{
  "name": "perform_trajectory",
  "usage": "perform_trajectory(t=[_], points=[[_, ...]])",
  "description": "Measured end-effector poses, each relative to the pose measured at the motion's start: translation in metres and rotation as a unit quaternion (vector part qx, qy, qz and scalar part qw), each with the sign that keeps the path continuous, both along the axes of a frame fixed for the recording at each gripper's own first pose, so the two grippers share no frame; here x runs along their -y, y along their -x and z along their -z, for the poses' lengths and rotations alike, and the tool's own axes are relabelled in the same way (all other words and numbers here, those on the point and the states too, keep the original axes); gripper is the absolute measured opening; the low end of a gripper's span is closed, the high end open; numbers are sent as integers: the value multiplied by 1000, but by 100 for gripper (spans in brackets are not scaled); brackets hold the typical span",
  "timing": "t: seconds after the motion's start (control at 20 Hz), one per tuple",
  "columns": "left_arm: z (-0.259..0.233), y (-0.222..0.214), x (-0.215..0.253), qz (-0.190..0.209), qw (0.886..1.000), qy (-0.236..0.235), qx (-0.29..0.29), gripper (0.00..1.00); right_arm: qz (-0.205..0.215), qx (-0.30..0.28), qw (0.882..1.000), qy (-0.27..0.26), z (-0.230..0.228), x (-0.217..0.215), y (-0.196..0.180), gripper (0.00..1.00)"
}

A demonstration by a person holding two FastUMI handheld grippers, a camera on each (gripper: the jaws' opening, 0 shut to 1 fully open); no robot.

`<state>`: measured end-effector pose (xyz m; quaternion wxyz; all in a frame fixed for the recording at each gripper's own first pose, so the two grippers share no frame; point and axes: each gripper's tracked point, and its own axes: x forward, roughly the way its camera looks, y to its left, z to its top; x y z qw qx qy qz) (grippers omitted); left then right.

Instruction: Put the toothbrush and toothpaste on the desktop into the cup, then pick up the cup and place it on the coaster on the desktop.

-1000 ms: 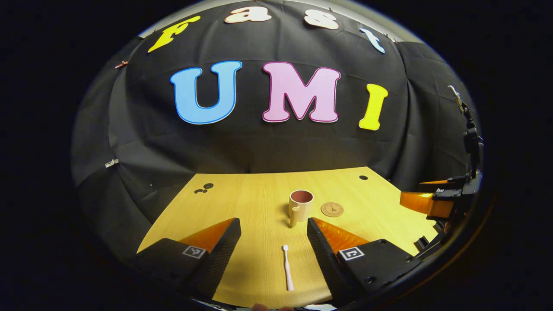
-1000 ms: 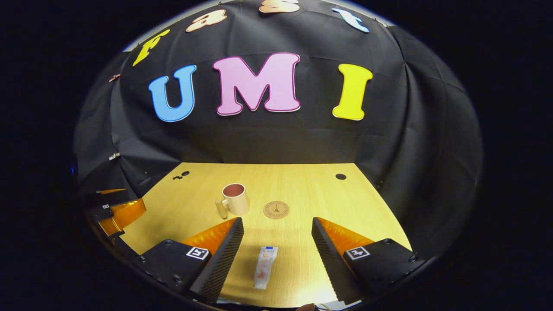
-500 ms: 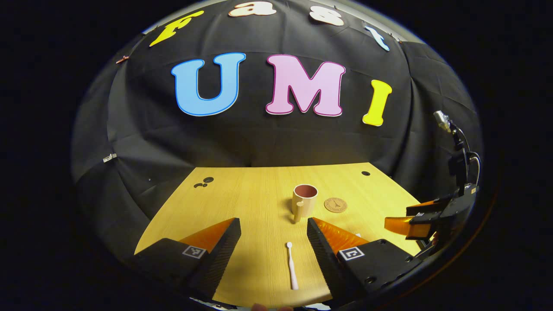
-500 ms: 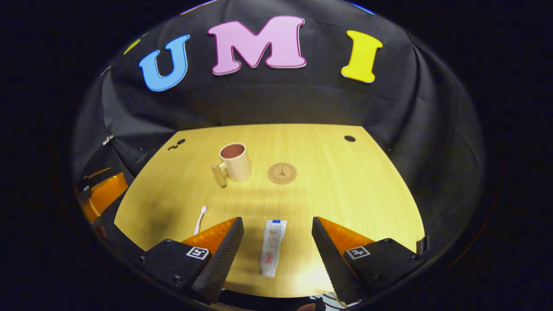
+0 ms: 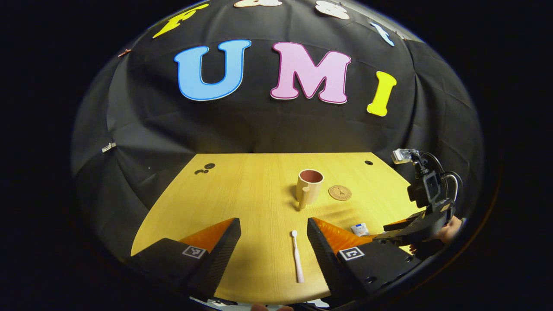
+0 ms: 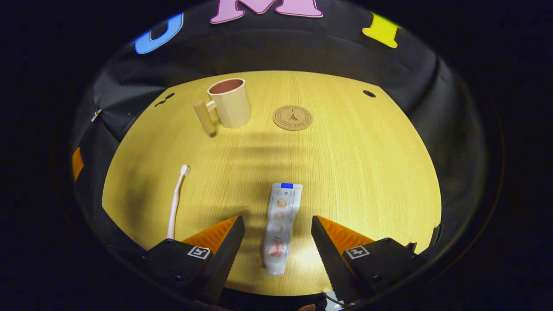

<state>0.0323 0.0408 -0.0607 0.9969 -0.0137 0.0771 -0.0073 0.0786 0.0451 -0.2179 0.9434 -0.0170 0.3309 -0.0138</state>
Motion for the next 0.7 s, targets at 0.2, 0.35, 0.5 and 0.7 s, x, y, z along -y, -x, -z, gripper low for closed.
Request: perform_trajectory(t=[0.2, 0.35, 0.5, 0.7], points=[[20, -4, -2, -6, 1000, 2, -26, 96, 23, -59, 998, -6, 32, 6, -14, 79], [25, -10, 2, -7, 999, -1, -31, 96, 27, -66, 997, -15, 38, 5, -16, 78], [29, -15, 7, -9, 999, -3, -38, 96, 30, -61, 998, -16, 37, 5, -18, 71], [35, -23, 13, -8, 999, -9, -51, 96, 18, -57, 998, -11, 37, 4, -18, 48]])
